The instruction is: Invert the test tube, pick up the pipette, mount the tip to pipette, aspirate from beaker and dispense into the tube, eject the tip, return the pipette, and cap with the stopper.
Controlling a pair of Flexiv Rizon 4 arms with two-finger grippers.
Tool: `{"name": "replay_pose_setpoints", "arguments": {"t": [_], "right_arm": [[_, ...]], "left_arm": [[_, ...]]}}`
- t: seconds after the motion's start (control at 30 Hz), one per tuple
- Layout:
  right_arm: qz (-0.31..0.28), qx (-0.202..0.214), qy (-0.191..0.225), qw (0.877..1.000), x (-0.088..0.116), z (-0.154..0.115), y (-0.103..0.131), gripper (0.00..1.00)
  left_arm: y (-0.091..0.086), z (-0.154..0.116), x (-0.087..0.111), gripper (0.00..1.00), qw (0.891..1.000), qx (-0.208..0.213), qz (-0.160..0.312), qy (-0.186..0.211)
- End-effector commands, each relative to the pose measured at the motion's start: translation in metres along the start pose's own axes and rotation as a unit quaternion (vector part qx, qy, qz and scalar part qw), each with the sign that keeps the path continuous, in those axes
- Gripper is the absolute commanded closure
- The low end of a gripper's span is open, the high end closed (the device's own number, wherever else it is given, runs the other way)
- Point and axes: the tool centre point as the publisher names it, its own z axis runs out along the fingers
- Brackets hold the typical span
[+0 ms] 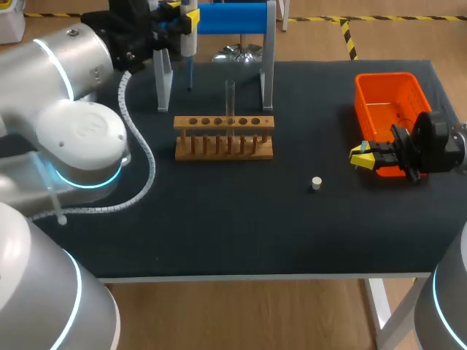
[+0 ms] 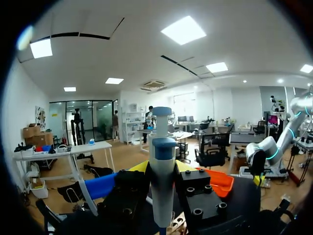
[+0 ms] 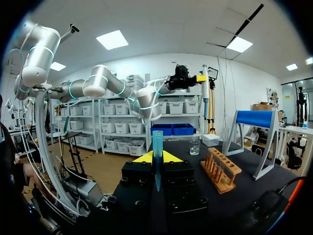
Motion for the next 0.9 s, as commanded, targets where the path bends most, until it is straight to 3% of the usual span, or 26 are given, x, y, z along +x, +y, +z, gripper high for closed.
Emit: {"name": "replay_pose_setpoints", "arguments": {"t": [0.03,0.4,0.57,0.9], "right_arm": [[0.0,0.001,-0.002,1.0,0.001,0.0,0.001,1.0],[0.0,0.001,-0.002,1.0,0.001,0.0,0.001,1.0],[0.0,0.001,-0.002,1.0,0.001,0.0,0.001,1.0],[0.0,0.001,-0.002,1.0,0.001,0.0,0.001,1.0]], "left_arm": [[0.003,-0.004,-0.005,1.0,0.978,0.007,0.0,0.208],[-0.001,-0.007,-0.002,1.0,0.976,0.017,-0.001,0.215],[-0.018,-0.02,0.022,1.0,0.971,0.019,0.003,0.238],[-0.034,-0.027,0.082,1.0,0.95,0.028,-0.013,0.312]]}}
